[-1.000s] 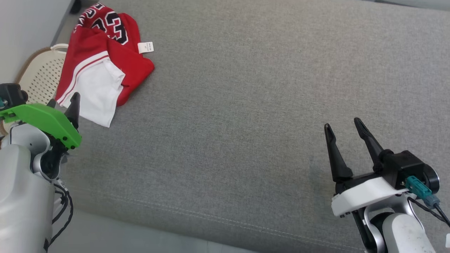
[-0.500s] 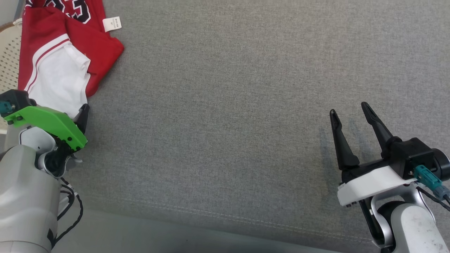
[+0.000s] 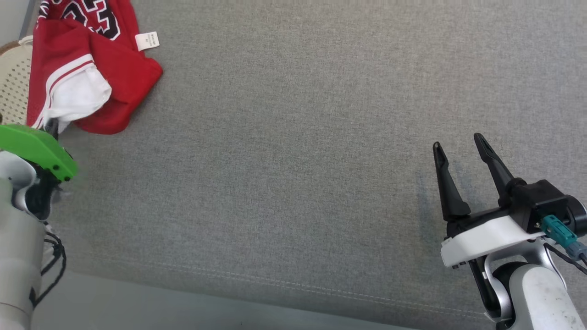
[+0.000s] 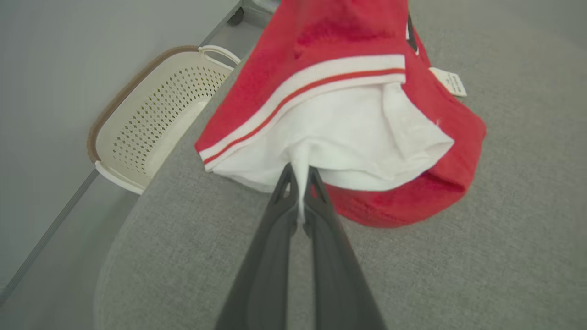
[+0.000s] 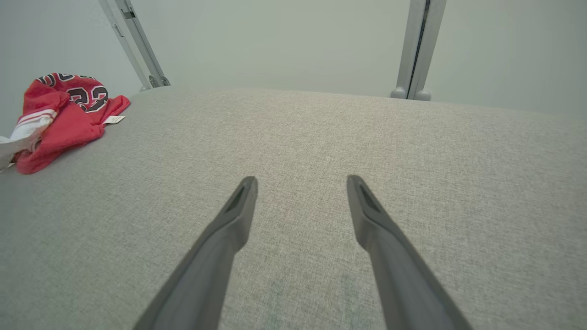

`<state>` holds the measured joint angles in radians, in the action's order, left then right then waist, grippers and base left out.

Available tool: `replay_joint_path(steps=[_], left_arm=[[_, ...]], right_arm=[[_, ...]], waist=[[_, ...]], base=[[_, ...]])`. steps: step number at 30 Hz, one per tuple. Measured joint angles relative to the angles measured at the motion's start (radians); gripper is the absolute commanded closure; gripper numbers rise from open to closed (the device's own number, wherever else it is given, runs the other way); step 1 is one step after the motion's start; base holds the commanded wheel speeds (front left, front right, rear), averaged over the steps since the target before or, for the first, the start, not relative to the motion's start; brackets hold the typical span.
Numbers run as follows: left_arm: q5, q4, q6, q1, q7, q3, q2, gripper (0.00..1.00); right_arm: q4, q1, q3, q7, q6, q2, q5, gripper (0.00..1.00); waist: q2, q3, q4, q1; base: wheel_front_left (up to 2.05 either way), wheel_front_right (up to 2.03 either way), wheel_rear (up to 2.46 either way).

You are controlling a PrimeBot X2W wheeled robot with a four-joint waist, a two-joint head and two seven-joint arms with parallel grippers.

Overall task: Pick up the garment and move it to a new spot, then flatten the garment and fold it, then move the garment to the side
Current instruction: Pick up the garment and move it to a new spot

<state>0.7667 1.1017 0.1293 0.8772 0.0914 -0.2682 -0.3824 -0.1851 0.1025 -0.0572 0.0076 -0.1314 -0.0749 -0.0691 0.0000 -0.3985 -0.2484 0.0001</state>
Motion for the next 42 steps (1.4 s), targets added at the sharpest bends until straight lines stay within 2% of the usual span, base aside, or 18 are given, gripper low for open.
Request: replay_joint_path(steps=[4, 8, 13, 18, 23, 31, 37, 42], left_arm=[[-0.033, -0.024, -0.002, 0.037, -0.08, -0.014, -0.04, 1.0], [-0.079, -0.077, -0.027, 0.066, -0.166, -0.03, -0.069, 1.0], [-0.124, -0.179, -0.066, 0.075, -0.23, -0.053, -0.092, 1.0], [-0.162, -0.345, -0.124, 0.066, -0.262, -0.065, -0.12, 1.0], [-0.194, -0.563, -0.184, 0.033, -0.231, -0.078, -0.156, 1.0], [-0.206, -0.895, -0.274, -0.067, -0.116, -0.085, -0.204, 1.0], [-0.195, -1.093, -0.337, -0.176, -0.088, -0.099, -0.187, 1.0], [-0.182, -1.176, -0.363, -0.241, -0.083, -0.139, -0.128, 1.0]], right_arm=[[0.027, -0.007, -0.003, -0.023, 0.0, 0.009, -0.013, 0.0], [0.058, -0.02, -0.007, -0.049, 0.0, 0.018, -0.03, 0.0], [0.094, -0.044, -0.015, -0.074, 0.0, 0.023, -0.051, 0.0], [0.118, -0.067, -0.021, -0.097, 0.0, 0.024, -0.084, 0.0], [0.133, -0.083, -0.026, -0.11, 0.0, 0.025, -0.109, 0.0], [0.159, -0.117, -0.025, -0.133, 0.0, 0.025, -0.144, 0.0], [0.161, -0.118, -0.027, -0.142, 0.0, 0.025, -0.158, 0.0], [0.163, -0.11, -0.034, -0.147, 0.0, 0.025, -0.166, 0.0]], waist=[[0.0, 0.044, -0.004, 0.0], [0.0, 0.097, -0.005, 0.0], [0.0, 0.172, -0.003, -0.0001], [0.0, 0.246, 0.006, -0.0001], [0.0, 0.306, 0.027, -0.0001], [0.0, 0.365, 0.097, -0.0002], [0.0, 0.384, 0.163, -0.0001], [0.0, 0.381, 0.22, -0.0002]], base=[[0.0, 0.0, 0.0], [0.0, 0.0, 0.0], [0.0, 0.0, 0.0], [0.0, 0.0, 0.0], [0.0, 0.0, 0.0], [0.0, 0.0, 0.0], [0.0, 0.0, 0.0], [0.0, 0.0, 0.0]])
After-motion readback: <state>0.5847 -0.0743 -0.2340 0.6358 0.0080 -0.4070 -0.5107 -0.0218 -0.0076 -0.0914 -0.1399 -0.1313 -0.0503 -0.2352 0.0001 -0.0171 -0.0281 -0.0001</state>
